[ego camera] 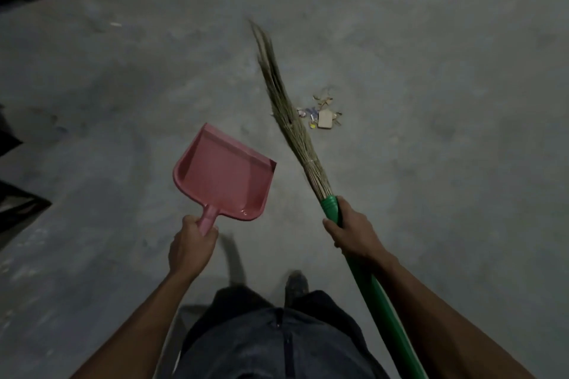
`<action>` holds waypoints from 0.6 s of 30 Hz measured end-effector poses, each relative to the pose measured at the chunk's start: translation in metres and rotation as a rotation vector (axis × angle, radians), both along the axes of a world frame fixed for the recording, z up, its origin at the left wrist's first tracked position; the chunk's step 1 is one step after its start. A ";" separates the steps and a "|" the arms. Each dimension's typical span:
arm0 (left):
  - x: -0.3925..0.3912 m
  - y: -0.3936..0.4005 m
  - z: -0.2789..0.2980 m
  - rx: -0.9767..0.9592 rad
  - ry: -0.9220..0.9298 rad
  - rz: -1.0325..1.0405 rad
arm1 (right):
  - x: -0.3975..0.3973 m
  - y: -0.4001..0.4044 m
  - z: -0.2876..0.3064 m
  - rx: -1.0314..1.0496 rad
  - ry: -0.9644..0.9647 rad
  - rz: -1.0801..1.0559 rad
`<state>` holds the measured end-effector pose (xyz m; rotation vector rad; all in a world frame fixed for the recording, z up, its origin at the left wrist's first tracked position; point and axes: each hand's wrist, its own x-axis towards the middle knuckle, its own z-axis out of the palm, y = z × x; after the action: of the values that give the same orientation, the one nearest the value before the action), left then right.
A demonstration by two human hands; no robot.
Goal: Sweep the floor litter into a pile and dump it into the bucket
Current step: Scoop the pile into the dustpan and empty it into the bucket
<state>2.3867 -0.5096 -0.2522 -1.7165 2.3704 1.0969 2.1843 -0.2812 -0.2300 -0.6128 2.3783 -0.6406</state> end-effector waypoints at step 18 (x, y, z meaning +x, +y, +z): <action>-0.361 -0.242 -0.068 0.032 -0.333 -0.153 | -0.313 -0.240 -0.059 0.294 -0.178 -0.015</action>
<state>2.0255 -0.7513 -0.3207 -1.5357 2.2183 0.7552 1.8710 -0.5214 -0.2887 -0.3930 2.2530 -0.3264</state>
